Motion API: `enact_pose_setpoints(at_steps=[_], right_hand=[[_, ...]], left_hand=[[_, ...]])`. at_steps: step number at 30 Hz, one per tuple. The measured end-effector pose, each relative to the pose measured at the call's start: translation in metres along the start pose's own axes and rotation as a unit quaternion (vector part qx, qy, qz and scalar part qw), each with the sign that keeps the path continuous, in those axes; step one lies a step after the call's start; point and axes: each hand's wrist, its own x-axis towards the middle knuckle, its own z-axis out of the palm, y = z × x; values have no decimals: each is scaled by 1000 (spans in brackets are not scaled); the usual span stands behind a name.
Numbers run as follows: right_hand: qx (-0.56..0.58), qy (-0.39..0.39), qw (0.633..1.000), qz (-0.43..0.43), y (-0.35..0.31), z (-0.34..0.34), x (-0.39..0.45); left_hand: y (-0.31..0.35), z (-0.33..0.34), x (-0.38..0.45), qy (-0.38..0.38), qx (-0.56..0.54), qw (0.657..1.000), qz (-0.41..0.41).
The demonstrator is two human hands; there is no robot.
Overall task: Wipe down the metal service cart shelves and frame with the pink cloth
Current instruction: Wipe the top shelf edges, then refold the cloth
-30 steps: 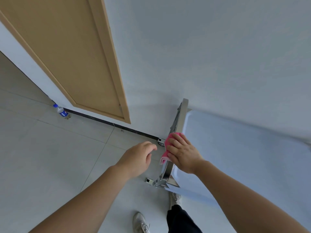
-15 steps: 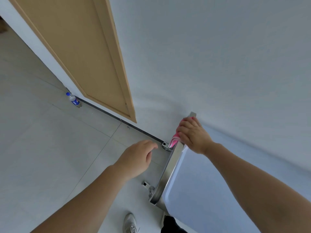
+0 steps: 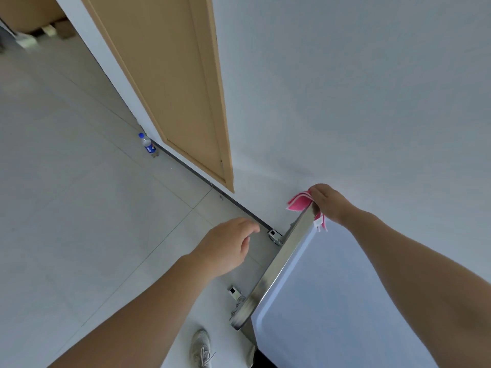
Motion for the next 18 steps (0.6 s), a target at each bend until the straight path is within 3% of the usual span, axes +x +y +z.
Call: enact_pose_setpoints(at_steps=[4, 8, 12, 18], right_hand=[[-63, 24, 993, -95, -7, 7, -21], [-189, 100, 946, -242, -13, 20, -53], [-111, 165, 960, -197, -29, 47, -93], [-97, 140, 962, -214, -68, 84, -166]], left_hand=[[5, -6, -8, 2, -1, 1000, -7], [11, -15, -19, 5, -4, 1000, 6], [18, -30, -35, -2, -8, 1000, 30], [18, -54, -70, 7, -24, 998, 57]])
